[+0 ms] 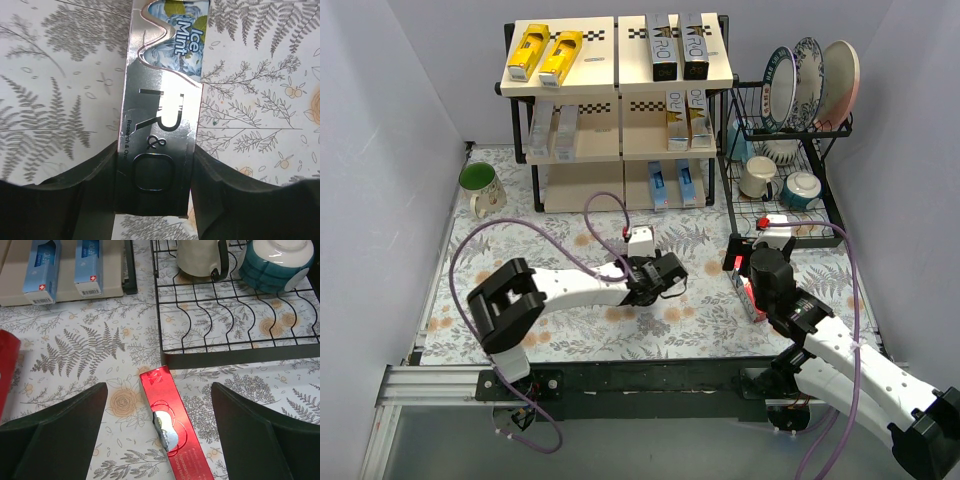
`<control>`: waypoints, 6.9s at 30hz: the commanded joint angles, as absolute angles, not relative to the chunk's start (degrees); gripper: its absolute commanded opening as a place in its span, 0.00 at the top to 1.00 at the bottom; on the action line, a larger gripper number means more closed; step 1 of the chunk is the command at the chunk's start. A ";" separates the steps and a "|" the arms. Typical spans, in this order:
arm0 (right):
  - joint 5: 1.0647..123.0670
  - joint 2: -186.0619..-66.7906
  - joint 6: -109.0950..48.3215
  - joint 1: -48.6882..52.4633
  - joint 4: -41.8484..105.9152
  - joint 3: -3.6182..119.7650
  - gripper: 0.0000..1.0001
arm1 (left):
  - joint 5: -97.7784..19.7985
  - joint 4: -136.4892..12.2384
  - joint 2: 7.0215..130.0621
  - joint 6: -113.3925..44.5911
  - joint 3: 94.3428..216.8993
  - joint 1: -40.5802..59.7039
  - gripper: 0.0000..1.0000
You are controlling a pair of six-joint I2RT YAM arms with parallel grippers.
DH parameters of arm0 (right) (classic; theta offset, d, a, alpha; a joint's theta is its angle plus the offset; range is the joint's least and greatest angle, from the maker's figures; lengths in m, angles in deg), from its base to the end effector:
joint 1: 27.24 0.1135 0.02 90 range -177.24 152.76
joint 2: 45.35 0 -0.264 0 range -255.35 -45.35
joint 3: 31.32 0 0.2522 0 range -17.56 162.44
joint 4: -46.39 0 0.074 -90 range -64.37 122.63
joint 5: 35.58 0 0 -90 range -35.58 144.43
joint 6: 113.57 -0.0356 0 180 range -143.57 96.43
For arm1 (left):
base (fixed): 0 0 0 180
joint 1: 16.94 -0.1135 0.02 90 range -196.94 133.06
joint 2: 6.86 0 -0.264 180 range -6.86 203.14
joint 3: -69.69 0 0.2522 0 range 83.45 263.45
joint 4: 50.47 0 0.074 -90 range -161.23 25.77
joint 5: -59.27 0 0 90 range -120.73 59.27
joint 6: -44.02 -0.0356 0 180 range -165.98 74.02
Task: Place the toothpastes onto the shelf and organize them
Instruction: Pick up the toothpaste from the center of the board, then place the toothpaste on the shelf.
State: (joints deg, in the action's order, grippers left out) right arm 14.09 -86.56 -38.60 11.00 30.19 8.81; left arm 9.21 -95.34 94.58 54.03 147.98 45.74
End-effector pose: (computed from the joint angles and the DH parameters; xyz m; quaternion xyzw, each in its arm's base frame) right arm 0.1479 0.0872 0.2526 0.0481 0.7816 0.0013 0.6219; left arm 0.1773 -0.2935 0.1792 -0.3570 0.8533 -0.1267 0.3584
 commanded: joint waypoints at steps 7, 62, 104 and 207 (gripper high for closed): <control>16.28 -85.86 -37.11 10.73 35.35 8.28 0.08 | 7.52 -83.41 69.45 35.35 134.62 31.07 0.63; 20.06 -82.52 -35.53 10.73 37.20 5.91 0.09 | -11.49 -36.02 77.72 24.05 122.31 0.82 0.09; 21.29 -82.96 -35.79 10.73 38.08 5.03 0.09 | -19.13 -32.42 84.53 61.07 113.86 0.82 0.29; 26.04 -85.78 -35.08 10.64 33.07 8.89 0.10 | -30.64 -18.70 97.64 66.52 120.01 -18.68 0.50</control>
